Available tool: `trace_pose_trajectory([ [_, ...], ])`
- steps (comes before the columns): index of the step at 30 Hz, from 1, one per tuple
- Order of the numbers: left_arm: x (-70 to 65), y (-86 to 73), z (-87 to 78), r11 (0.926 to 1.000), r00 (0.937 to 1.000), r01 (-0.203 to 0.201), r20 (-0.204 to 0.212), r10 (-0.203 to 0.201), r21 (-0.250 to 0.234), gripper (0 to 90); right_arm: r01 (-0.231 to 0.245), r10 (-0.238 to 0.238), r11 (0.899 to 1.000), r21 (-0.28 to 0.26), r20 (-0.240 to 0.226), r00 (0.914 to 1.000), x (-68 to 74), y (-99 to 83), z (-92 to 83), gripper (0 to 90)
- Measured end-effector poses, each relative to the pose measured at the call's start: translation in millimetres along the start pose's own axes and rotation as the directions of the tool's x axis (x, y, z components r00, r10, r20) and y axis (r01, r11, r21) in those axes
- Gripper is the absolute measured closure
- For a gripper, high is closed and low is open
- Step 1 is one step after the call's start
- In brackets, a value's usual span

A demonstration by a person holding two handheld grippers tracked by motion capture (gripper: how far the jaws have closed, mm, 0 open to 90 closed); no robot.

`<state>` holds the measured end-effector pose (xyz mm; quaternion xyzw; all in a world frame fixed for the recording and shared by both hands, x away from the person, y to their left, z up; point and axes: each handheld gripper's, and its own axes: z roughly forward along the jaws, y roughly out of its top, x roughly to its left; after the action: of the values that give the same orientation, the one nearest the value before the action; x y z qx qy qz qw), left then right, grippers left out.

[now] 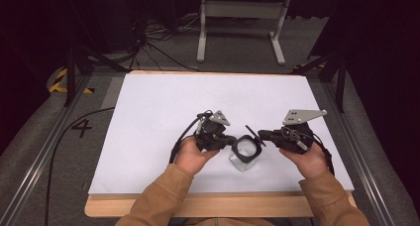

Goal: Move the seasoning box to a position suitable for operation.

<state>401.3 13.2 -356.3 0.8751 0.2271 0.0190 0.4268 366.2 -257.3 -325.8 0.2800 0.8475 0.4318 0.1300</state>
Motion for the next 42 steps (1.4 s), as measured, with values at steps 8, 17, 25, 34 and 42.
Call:
trace_pose_trajectory([
  [8, 12.4, -4.4, -14.6, 0.9988, 0.998, 0.042, -0.045, -0.043, -0.024, 89.7, 0.021, -0.019, 0.998, 0.051, -0.034, 0.9992, 10.7, -1.5, 14.6, 89.3],
  [17, 17.2, -6.4, -20.6, 0.9974, 0.9962, 0.059, -0.062, -0.061, -0.041, 89.6, 0.037, -0.031, 0.993, 0.112, -0.056, 0.9979, 17.6, -6.9, 32.4, 89.3],
  [25, 16.7, -6.2, -16.7, 0.9982, 0.997, 0.053, -0.055, -0.054, -0.029, 89.6, 0.033, -0.026, 0.992, 0.121, -0.059, 0.9979, 16.7, -9.9, 37.5, 89.3],
  [34, 21.0, -8.8, 11.7, 0.9964, 0.9989, 0.045, -0.015, -0.044, 0.072, 89.7, -0.055, 0.05, 0.996, 0.076, 0.063, 0.9968, -16.4, -19.5, 2.6, 89.3],
  [42, 24.8, -7.9, 15.9, 0.9924, 0.9989, 0.047, 0.001, -0.047, 0.114, 89.7, -0.132, 0.122, 0.986, 0.1, 0.101, 0.9874, -45.6, -40.9, -10.8, 89.4],
])
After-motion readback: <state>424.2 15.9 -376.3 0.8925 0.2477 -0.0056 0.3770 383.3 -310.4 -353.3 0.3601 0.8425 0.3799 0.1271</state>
